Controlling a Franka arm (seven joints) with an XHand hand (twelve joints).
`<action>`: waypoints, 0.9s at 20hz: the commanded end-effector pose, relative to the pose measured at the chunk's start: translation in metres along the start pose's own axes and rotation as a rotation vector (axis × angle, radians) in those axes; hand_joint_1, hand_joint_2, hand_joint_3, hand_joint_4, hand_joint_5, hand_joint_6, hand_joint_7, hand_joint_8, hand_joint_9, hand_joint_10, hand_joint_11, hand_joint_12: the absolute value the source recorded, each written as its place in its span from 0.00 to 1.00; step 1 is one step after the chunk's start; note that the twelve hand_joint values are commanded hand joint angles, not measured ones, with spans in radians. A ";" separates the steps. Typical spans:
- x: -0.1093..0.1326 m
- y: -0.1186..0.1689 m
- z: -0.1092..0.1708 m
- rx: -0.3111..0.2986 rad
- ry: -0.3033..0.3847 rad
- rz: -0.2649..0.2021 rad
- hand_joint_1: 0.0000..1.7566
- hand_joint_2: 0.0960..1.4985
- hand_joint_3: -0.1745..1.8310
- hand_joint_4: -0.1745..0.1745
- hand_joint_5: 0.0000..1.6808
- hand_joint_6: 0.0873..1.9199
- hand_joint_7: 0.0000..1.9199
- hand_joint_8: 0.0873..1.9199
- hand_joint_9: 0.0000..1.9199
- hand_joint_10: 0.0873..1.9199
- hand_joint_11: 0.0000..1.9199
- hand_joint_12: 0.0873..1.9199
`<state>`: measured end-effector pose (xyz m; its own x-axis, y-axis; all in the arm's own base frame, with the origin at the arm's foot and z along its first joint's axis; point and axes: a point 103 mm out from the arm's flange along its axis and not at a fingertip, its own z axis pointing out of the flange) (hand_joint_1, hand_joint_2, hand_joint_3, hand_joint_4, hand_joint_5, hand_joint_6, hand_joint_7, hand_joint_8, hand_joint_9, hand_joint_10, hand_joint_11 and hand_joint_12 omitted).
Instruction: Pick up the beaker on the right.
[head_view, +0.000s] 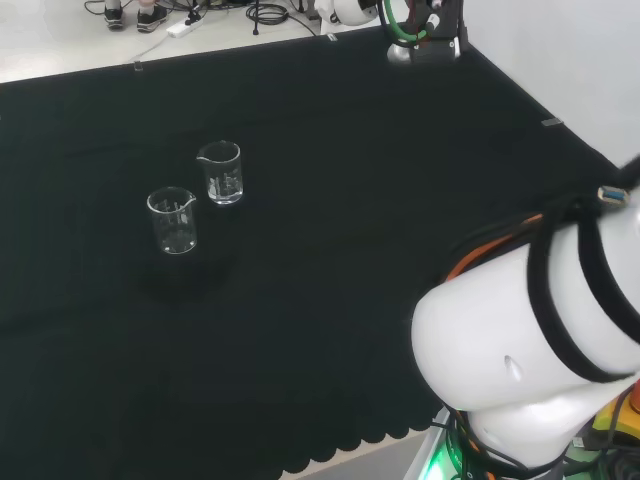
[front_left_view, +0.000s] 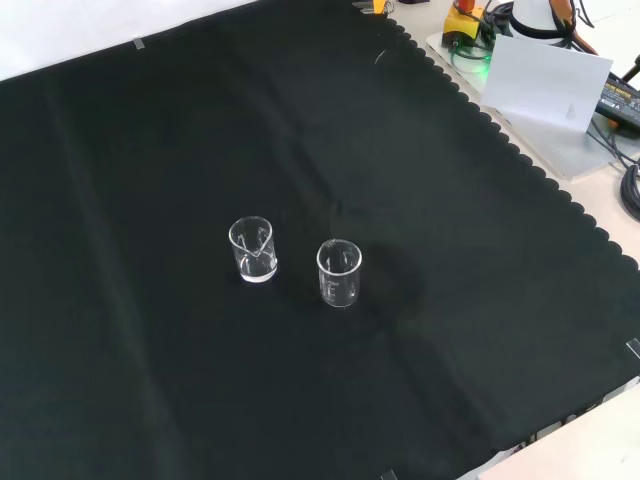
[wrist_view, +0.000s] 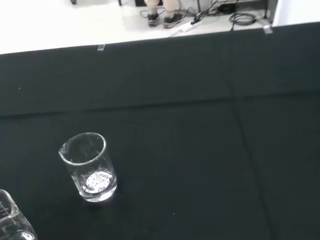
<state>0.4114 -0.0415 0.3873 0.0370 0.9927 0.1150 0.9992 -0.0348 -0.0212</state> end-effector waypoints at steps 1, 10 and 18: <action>-0.048 0.096 0.046 -0.043 0.100 -0.068 0.28 0.74 0.18 0.41 0.18 0.00 0.11 0.23 0.15 0.30 0.00 0.55; -0.033 0.150 0.110 -0.044 0.211 -0.146 0.36 0.64 0.24 0.41 0.20 0.00 0.13 0.26 0.18 0.30 0.00 0.59; -0.016 0.186 0.166 0.020 0.289 -0.211 0.44 0.46 0.39 0.41 0.21 0.00 0.13 0.27 0.19 0.29 0.00 0.62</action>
<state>0.5084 -0.0578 0.3061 -0.0727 0.9779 0.1962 0.9952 0.0841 -0.0503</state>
